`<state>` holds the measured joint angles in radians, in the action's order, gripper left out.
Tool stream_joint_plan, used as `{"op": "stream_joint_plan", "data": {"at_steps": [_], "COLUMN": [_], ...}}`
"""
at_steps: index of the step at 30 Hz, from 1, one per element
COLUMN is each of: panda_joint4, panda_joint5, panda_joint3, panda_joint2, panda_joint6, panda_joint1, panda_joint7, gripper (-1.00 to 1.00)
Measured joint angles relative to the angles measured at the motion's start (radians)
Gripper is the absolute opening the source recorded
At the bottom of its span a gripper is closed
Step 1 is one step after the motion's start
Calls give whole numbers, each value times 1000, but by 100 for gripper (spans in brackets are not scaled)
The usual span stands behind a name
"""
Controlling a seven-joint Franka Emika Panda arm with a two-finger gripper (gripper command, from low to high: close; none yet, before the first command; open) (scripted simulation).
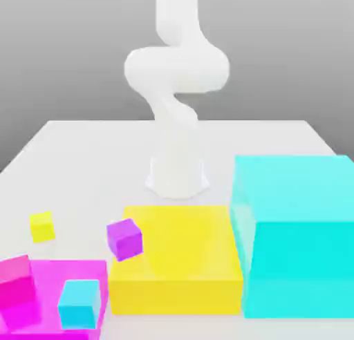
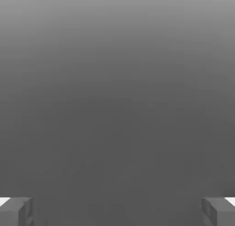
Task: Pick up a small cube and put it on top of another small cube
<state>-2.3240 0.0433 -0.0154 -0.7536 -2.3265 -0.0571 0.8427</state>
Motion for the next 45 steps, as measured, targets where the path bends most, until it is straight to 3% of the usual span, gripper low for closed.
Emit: {"op": "stream_joint_plan", "data": {"at_steps": [15, 29, 38, 45], "panda_joint4": [-140, -270, -363, -438], "panda_joint5": [232, 335, 251, 11], "panda_joint3": [-13, 106, 206, 218], "panda_joint2": [293, 554, 701, 797], "panda_joint6": [-144, -286, -403, -497], "panda_joint1": [-316, -521, -618, -692], "panda_joint7": [235, 370, 350, 211], "gripper": [0, 0, 0, 0]}}
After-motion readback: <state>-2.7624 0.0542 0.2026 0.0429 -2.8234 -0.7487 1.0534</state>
